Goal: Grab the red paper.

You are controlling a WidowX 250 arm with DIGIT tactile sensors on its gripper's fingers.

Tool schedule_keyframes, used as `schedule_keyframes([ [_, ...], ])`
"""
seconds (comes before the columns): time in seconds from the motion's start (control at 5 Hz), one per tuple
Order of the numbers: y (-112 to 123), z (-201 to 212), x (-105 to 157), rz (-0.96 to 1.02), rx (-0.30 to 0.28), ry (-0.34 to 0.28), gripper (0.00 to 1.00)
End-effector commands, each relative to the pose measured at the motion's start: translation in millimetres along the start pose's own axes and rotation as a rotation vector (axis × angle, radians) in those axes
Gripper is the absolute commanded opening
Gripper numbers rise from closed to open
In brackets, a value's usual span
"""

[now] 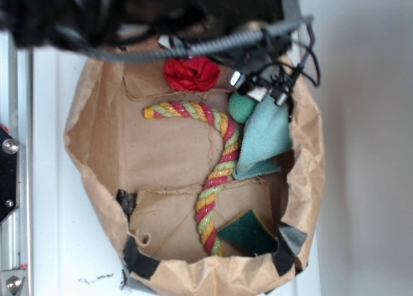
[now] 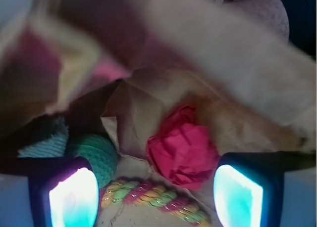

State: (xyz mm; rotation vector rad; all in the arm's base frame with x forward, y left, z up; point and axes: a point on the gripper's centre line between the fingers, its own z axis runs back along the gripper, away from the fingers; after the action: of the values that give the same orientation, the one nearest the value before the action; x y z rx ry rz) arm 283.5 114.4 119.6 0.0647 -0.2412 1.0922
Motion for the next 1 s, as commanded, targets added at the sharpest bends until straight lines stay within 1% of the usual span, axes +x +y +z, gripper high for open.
schedule_keyframes([
  [0.0, 19.3, 7.2, 22.4, 0.06, -0.024, -0.021, 1.0],
  [0.2, 11.8, -18.2, 22.6, 0.068, 0.016, 0.0, 1.0],
  [0.4, 1.1, -35.9, 10.3, 0.053, 0.025, 0.009, 1.0],
  [0.6, -5.2, -49.3, 6.2, 0.027, 0.071, -0.024, 1.0],
  [0.8, 1.2, -56.4, 3.3, 0.024, 0.126, -0.045, 1.0],
])
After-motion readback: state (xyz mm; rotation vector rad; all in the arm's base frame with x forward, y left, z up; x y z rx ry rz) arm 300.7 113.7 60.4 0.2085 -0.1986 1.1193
